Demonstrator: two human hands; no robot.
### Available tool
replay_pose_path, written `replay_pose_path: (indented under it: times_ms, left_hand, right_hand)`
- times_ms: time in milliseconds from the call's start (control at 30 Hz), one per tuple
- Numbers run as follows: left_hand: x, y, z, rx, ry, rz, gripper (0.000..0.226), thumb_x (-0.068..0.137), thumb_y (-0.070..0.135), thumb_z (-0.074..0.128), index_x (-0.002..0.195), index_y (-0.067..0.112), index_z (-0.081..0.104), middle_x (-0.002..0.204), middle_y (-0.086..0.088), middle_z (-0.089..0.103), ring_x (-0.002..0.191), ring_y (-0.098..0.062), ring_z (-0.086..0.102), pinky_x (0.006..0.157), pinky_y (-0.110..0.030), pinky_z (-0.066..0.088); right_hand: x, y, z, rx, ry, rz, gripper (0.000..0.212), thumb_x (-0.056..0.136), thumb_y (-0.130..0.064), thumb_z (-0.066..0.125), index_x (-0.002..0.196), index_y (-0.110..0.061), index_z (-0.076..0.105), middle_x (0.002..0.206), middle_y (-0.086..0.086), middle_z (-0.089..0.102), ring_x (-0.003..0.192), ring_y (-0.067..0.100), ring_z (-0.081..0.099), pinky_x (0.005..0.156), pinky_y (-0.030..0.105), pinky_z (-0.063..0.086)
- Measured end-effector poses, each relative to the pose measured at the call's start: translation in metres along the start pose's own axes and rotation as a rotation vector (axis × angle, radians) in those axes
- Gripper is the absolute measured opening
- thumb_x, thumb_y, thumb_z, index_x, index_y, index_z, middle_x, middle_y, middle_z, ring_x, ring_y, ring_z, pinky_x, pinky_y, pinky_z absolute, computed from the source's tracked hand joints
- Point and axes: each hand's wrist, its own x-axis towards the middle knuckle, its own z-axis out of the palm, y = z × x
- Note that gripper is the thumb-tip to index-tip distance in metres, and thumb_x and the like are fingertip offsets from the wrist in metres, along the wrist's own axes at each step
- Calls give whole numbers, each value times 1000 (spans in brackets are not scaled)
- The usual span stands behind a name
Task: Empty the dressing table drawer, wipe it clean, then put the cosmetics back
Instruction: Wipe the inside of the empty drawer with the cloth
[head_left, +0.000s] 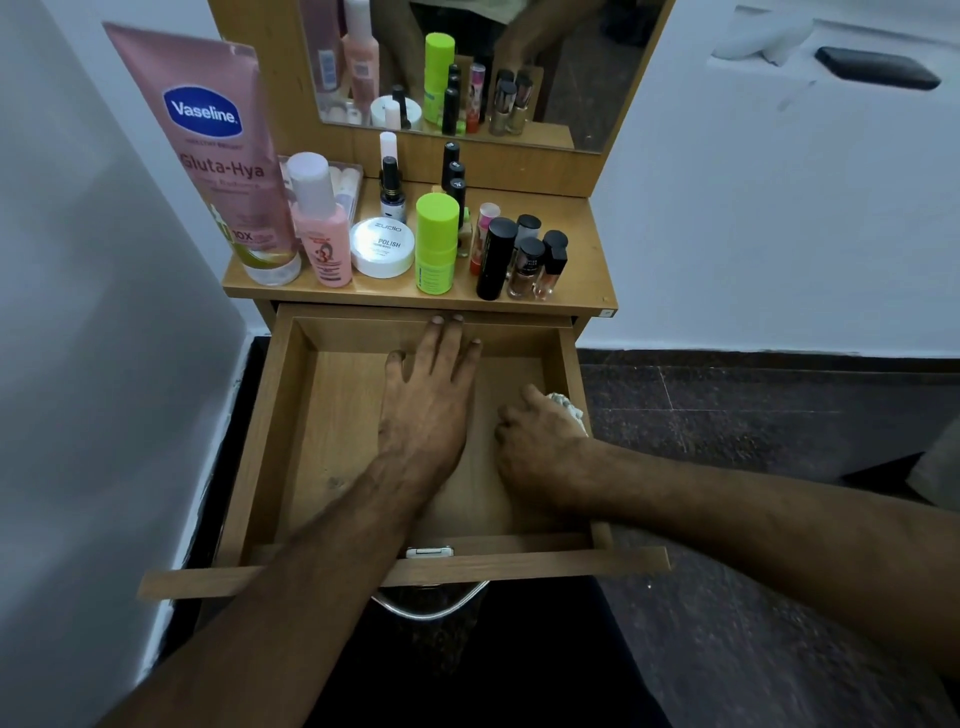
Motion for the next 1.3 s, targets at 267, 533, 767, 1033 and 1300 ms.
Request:
replay_pose_path:
  times_ms: [267,533,767,1033,1300]
  left_hand:
    - [0,0,-1,-10,8,-1,74,92,16,46,160,23,18,169,-11,-3,155,-30,-3,116,-57,25]
    - [0,-1,0,-12,-13,-5,75,94,16,48,160,23,13,168,-9,-10,155,-29,-8,117,-58,22]
    - [-1,0,4,34,-15,-1,75,96,20,46,161,17,9,168,-11,-13,155,-30,-9,117,-57,24]
    - [0,0,3,41,-33,-11,79,94,16,49,161,16,7,167,-10,-16,155,-30,-11,118,-57,23]
    - [-2,-2,0,68,-36,-3,76,95,20,45,161,14,6,167,-10,-17,155,-29,-10,119,-56,22]
  right_hand:
    - [2,0,4,58,-36,21,35,96,-39,61,121,-16,67,130,6,62,122,27,48,100,44,32]
    - [1,-12,6,31,-33,-7,36,99,-41,54,121,-16,67,129,7,63,120,26,48,100,45,30]
    - [10,15,-1,42,48,192,38,100,-39,53,128,-16,65,135,9,60,128,30,45,107,47,28]
    - [8,1,3,89,-102,14,35,91,-37,69,119,-16,66,130,6,62,121,26,48,96,40,34]
    - [18,25,-6,98,21,79,34,97,-35,58,122,-13,66,128,8,63,119,26,52,100,41,36]
